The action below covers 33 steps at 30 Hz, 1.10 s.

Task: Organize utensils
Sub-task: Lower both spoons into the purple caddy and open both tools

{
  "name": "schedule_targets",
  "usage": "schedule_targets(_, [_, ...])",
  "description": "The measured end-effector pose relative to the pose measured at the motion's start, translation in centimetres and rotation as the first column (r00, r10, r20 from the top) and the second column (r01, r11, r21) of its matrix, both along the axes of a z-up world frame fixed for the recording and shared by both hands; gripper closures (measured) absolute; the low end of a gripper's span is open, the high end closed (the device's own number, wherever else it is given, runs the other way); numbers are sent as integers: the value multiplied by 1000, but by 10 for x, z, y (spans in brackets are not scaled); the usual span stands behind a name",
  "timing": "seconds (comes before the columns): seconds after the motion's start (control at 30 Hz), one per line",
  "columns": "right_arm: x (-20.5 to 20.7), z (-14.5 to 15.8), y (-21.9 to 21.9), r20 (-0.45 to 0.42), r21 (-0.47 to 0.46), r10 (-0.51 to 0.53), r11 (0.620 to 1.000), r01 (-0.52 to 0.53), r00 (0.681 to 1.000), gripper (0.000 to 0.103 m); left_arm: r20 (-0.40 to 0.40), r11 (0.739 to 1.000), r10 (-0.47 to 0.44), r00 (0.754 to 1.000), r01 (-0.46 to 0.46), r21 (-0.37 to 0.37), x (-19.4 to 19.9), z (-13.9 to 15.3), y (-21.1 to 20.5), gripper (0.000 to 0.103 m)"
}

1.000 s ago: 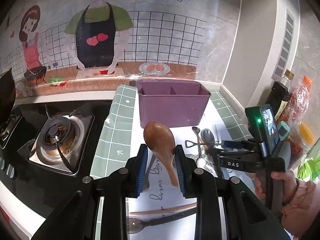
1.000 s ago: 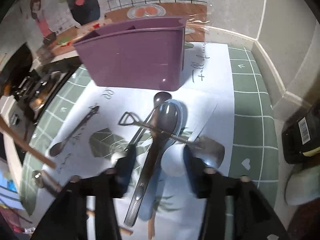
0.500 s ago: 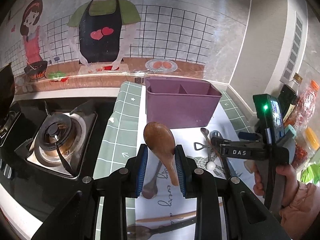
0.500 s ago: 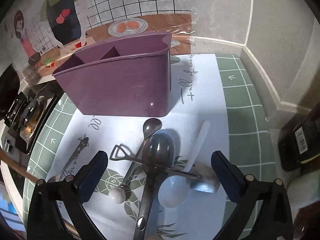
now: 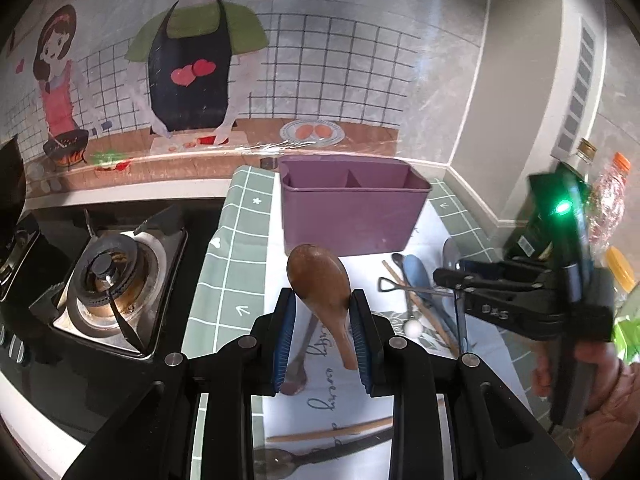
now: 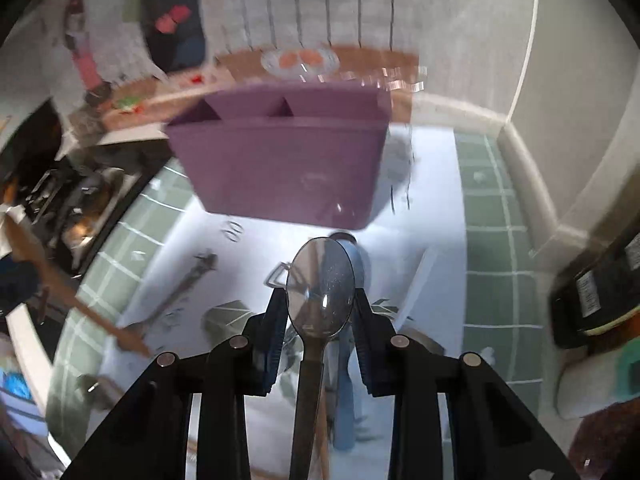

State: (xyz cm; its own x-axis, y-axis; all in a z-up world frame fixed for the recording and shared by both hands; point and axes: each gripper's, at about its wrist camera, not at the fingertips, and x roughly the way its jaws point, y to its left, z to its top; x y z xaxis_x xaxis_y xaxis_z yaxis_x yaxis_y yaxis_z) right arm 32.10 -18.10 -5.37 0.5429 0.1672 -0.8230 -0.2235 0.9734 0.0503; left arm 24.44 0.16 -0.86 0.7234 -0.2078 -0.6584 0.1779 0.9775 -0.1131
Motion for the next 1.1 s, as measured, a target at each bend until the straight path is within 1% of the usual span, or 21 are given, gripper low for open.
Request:
schedule_targets(0.17, [-25,37,-2,77,7,19,1000,-20,997,74,33,1000,-19,999,19,6,-13,16,-9,74])
schedule_targets(0.23, [-30,50,-3,104,19,22,1000,-24,994,74,63,999,-33,997,32,13,-15,31,-13,74])
schedule_targets(0.3, [-32,71,-4,146,34,23,999,-28,989,74,93,999,-52,994,52,7,-11,49,-15,74])
schedule_targets(0.33, [-34,86,-5,181,42,21,999,-29,983,74,115,998,-58,992,58,4,-8,61,-15,74])
schedule_targets(0.4, [-33,116,-7,245,46,17,999,-29,969,74,159,998,-67,985,69,-8,1,84,-15,74])
schedule_targets(0.47, [-27,153,-8,323,35,16,999,-28,946,74,210,996,-76,975,84,-29,14,114,-15,74])
schedule_targets(0.5, [-25,166,-8,352,24,14,999,-24,936,74,248,995,-82,965,93,-35,24,133,-16,74])
schedule_targets(0.53, [-19,187,-7,398,7,12,1000,-16,917,74,271,995,-85,959,98,-33,31,144,-17,74])
schedule_targets(0.6, [-8,213,-5,448,-8,5,1000,-2,894,74,316,996,-79,945,91,-24,47,163,-18,74])
schedule_targets(0.67, [8,235,-4,486,-11,-15,1000,23,874,74,339,995,-87,937,102,-24,65,175,-18,74])
schedule_targets(0.77, [32,243,-3,504,-18,-26,999,41,863,74,346,994,-92,934,106,-22,93,176,-19,74])
schedule_targets(0.87, [52,235,1,501,-12,-28,999,39,865,74,332,995,-87,939,101,-26,119,161,-21,74])
schedule_targets(0.97, [74,211,9,477,-2,-27,999,32,878,74,293,994,-93,951,104,-22,141,134,-22,74])
schedule_targets(1.03, [90,187,13,441,-4,-24,1000,29,897,74,256,994,-99,962,105,-11,157,111,-24,74])
schedule_targets(1.1, [104,162,16,399,-6,-17,1000,21,917,74,214,994,-102,972,108,-16,169,88,-23,74])
